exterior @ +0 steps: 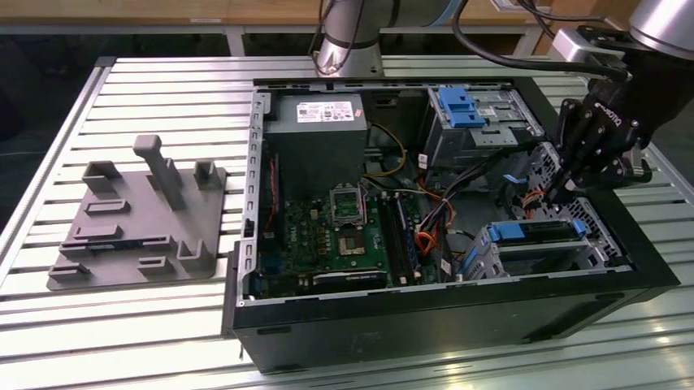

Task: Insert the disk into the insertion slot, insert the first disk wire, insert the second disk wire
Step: 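Insert the first disk wire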

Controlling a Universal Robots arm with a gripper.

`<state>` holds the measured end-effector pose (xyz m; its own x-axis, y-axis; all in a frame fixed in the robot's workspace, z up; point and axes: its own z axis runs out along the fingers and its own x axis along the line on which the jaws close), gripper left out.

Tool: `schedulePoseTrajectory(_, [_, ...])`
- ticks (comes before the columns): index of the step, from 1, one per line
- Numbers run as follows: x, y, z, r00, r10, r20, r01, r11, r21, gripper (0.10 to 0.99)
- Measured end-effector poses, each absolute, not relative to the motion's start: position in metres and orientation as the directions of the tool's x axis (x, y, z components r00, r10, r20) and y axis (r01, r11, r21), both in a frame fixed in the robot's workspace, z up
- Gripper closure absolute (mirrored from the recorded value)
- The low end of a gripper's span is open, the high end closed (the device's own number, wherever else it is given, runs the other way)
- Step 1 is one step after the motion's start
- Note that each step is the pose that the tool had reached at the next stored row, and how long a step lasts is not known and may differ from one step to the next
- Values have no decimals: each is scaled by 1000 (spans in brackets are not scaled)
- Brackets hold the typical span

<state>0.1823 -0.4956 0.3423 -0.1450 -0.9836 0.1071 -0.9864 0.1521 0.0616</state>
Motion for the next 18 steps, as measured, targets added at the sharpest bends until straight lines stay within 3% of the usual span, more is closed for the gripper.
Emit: schedulePoseTrajectory(18, [174, -495, 342, -81, -989, 121, -994, 89, 60, 922])
